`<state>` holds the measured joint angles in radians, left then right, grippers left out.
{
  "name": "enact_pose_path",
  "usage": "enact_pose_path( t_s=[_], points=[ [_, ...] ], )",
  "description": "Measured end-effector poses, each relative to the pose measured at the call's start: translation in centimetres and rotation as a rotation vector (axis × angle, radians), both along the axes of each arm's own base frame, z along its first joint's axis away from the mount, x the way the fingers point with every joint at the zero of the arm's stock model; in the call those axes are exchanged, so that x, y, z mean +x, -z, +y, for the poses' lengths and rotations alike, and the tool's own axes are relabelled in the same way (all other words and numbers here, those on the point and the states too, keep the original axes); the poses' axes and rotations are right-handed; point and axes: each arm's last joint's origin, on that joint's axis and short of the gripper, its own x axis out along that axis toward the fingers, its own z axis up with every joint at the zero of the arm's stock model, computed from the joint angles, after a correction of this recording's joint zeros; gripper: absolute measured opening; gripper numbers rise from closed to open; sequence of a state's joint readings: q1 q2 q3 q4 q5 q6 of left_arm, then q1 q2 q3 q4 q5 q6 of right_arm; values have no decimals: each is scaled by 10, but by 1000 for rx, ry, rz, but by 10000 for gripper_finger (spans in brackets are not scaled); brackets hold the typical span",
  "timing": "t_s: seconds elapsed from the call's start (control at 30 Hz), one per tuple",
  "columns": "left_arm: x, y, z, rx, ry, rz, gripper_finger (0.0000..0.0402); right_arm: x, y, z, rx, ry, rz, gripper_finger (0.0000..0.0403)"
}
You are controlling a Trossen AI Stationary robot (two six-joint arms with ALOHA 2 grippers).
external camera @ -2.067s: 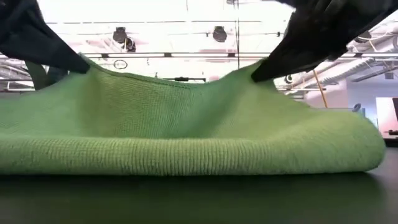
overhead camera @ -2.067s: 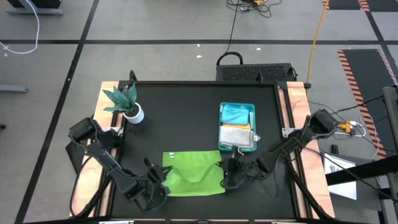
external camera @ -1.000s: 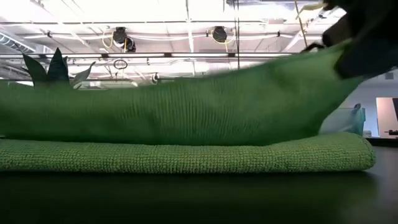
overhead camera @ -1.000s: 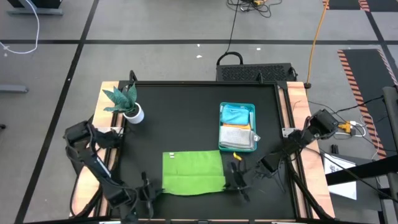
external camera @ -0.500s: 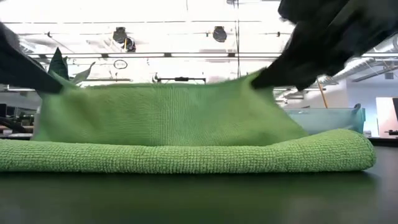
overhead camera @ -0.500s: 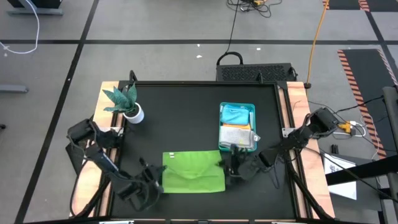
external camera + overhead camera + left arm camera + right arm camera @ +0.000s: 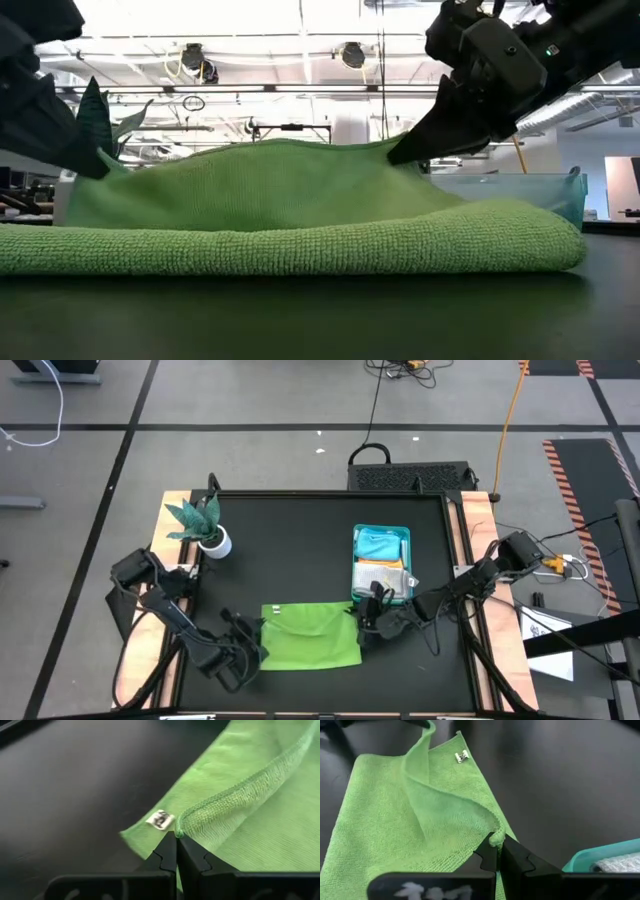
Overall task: Fold microfiber towels
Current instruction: Fold the light green microfiber cloth
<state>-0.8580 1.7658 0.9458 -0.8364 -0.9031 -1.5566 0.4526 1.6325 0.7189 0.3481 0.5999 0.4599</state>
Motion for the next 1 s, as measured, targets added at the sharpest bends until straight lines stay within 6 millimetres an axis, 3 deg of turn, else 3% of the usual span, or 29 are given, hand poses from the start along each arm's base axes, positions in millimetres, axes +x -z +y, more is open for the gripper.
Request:
enact_pose_path(
  t_s=[0.37,0.7,1.0],
  points=[
    [-8,-14,-5,24,-40,15,3,3,-6,1,-24,-23,-49,0],
    [-5,14,22,13,-109,14,8,1,2,-12,-20,66,30,0],
    [-2,20,26,4,-94,18,11,-1,5,-14,10,98,61,0]
  ],
)
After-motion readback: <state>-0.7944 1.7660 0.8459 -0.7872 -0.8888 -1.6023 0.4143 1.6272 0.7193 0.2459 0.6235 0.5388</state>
